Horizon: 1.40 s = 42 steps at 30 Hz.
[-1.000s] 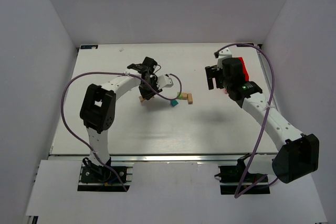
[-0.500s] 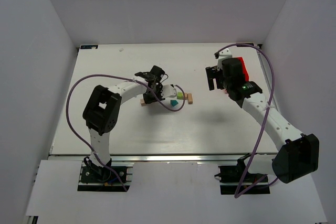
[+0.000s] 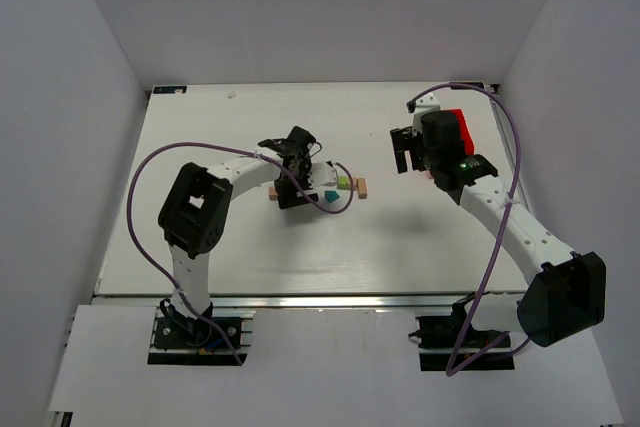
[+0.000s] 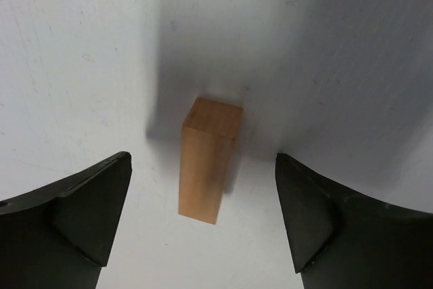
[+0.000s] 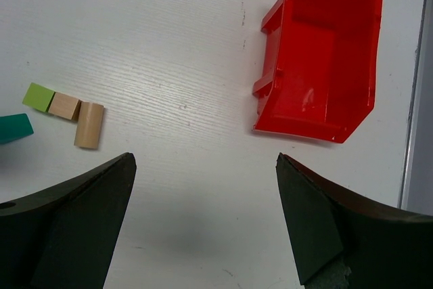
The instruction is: Build the wood block tower
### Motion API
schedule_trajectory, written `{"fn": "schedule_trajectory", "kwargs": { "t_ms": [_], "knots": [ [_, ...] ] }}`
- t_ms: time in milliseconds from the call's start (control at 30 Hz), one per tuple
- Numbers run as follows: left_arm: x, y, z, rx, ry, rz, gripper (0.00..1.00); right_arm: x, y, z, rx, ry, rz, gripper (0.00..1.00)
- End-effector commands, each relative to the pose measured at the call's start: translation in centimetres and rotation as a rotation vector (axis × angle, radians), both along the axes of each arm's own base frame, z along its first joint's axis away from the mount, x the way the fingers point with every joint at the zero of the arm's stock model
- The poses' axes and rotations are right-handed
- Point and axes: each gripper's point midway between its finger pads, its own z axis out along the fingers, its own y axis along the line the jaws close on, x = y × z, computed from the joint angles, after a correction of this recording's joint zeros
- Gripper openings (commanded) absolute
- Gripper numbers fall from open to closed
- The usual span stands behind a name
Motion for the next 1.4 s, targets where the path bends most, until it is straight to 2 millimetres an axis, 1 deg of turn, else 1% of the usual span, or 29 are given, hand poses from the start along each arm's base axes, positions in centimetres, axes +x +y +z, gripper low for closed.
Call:
{"fn": "schedule_trajectory", "kwargs": {
  "t_ms": [0,67,167,233,267,300,400,433,500,533,600,633,667,700,733,767,800,833,867,900,933,967,1033,1100,1133,1167,1233,1267,1367],
  "knots": [
    [0.4,-0.8,1.2,-0.043,-0.028,0.004,0.98,0.6,0.3,2.0,0.014,-0.049,0.017,0.89],
    [0.7,-1.0,1.8,-0.06,-0.037,0.008,0.98,0.6,0.4,2.1,0.016,-0.051,0.022,0.89],
    [1.2,-1.7,4.0,-0.103,-0.061,0.02,0.98,0.5,0.4,2.5,0.013,-0.061,0.029,0.89],
    [1.4,-3.1,6.6,-0.183,-0.072,-0.007,0.98,0.5,0.3,2.7,0.008,-0.066,0.029,0.89],
    [1.2,-3.2,7.5,-0.195,-0.071,-0.01,0.98,0.4,0.3,3.0,0.015,-0.072,0.029,0.9],
    [1.3,-3.6,9.4,-0.233,-0.099,-0.018,0.98,0.3,0.4,3.1,0.018,-0.074,0.036,0.89],
    [1.5,-4.5,13.6,-0.333,-0.169,-0.013,0.98,-0.1,1.2,3.3,0.049,-0.082,0.087,0.89],
    [1.3,-5.0,16.5,-0.411,-0.219,-0.026,0.98,-0.3,2.0,3.3,0.069,-0.077,0.124,0.89],
    [1.1,-5.5,19.8,-0.536,-0.279,0.028,0.98,-0.5,3.2,3.3,0.102,-0.075,0.184,0.89],
    [1.4,-5.4,23.1,-0.632,-0.385,0.064,0.98,-0.7,4.2,3.2,0.13,-0.068,0.231,0.89],
    [1.4,-4.6,25.6,-0.775,-0.459,0.231,0.98,-0.2,5.4,2.3,0.146,-0.033,0.27,0.89],
    [2.3,-3.8,27.9,-0.853,-0.559,0.325,0.98,-0.2,6.6,2.6,0.168,-0.015,0.323,0.89],
    [1.5,-2.9,28.5,-0.958,-0.549,0.468,0.98,0.5,7.1,1.1,0.158,0.033,0.332,0.89],
    [1.5,-2.3,29.2,-1.013,-0.557,0.551,0.98,0.8,7.6,0.7,0.156,0.051,0.34,0.89],
    [1.4,-1.7,29.4,-1.06,-0.55,0.643,0.98,1.5,7.7,1.4,0.155,0.054,0.315,0.89],
    [1.3,-1.1,29.9,-1.154,-0.503,0.833,0.98,2.3,7.9,0.1,0.147,0.102,0.288,0.89],
    [1.2,-0.7,29.6,-1.175,-0.471,0.925,0.98,2.5,8.3,0.1,0.176,0.128,0.245,0.89],
    [0.6,0.4,27.6,-1.121,-0.423,1.064,0.98,3.5,7.9,0.0,0.146,0.137,0.198,0.88],
    [0.5,0.9,26.8,-1.144,-0.389,1.215,0.98,3.7,8.4,-0.1,0.166,0.147,0.185,0.87],
    [0.2,1.4,25.6,-1.118,-0.375,1.291,0.98,3.6,9.2,-0.3,0.19,0.154,0.182,0.86],
    [-0.7,2.5,23.5,-1.049,-0.357,1.381,0.98,3.6,10.2,-0.9,0.21,0.152,0.207,0.86],
    [-1.1,2.7,22.5,-1.047,-0.33,1.447,0.98,3.5,10.9,-1.3,0.221,0.158,0.217,0.86],
    [-3.0,3.4,19.2,-0.979,-0.269,1.535,0.98,3.2,12.0,-2.8,0.225,0.189,0.204,0.86],
    [-4.7,4.1,16.8,-0.943,-0.234,1.556,0.98,2.8,12.1,-4.0,0.199,0.222,0.165,0.86],
    [-5.0,4.4,16.3,-0.947,-0.24,1.566,0.98,2.8,11.7,-4.6,0.177,0.23,0.124,0.86],
    [-5.4,4.7,16.0,-0.948,-0.241,1.57,0.98,2.2,11.6,-5.4,0.162,0.251,0.119,0.85],
    [-6.3,5.5,15.2,-0.945,-0.246,1.572,0.98,0.9,12.6,-6.3,0.158,0.283,0.158,0.85],
    [-6.6,5.6,14.9,-0.946,-0.24,1.571,0.98,-0.3,13.0,-7.4,0.149,0.32,0.171,0.85],
    [-7.3,5.7,13.2,-0.943,-0.209,1.575,0.98,-2.4,13.8,-8.7,0.176,0.372,0.188,0.84]
  ]
}}
